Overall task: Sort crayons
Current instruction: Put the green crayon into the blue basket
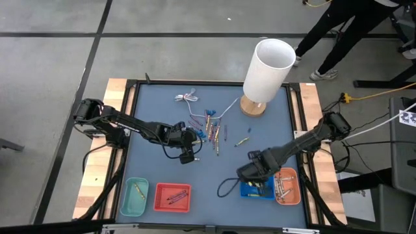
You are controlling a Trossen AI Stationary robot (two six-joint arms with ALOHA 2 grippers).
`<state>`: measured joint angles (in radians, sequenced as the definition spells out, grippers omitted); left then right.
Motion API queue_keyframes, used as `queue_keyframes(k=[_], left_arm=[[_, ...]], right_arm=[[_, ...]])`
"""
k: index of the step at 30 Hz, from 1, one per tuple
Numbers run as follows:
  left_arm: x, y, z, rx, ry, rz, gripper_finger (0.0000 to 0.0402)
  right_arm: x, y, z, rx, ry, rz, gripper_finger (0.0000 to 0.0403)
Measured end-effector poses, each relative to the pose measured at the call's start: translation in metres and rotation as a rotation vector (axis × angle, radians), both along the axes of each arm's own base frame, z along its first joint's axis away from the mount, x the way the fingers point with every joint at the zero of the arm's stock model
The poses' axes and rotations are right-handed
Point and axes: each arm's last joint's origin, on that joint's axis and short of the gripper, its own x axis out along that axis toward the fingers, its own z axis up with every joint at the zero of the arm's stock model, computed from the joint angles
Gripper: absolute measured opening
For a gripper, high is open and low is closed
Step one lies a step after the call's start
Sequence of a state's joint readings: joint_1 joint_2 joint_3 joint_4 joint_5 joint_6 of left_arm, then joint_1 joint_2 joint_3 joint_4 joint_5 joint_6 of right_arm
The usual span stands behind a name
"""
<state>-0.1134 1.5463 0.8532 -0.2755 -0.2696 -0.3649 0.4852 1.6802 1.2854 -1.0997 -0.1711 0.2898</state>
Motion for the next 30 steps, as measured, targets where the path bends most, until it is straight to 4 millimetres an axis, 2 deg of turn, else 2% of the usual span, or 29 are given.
queue_keyframes(k=[8, 15, 19, 26, 30], left_arm=[[0.000, 0.000, 0.000, 0.000, 0.000, -0.001, 0.0069], [0.000, 0.000, 0.000, 0.000, 0.000, -0.001, 0.0069], [0.000, 0.000, 0.000, 0.000, 0.000, 0.000, 0.0069], [0.000, 0.008, 0.000, 0.000, 0.006, 0.027, 0.0069], [-0.005, 0.016, -0.004, 0.038, 0.086, 0.002, 0.0069]], right_arm=[[-0.007, 0.012, 0.000, -0.007, 0.012, -0.026, 0.0030], [-0.006, 0.010, 0.000, -0.068, -0.025, -0.041, 0.0115], [-0.005, 0.009, 0.000, -0.109, -0.050, -0.034, 0.0147], [-0.008, 0.007, 0.000, -0.138, -0.032, -0.006, 0.0155], [-0.012, 0.004, -0.001, -0.181, -0.001, 0.026, 0.0156]])
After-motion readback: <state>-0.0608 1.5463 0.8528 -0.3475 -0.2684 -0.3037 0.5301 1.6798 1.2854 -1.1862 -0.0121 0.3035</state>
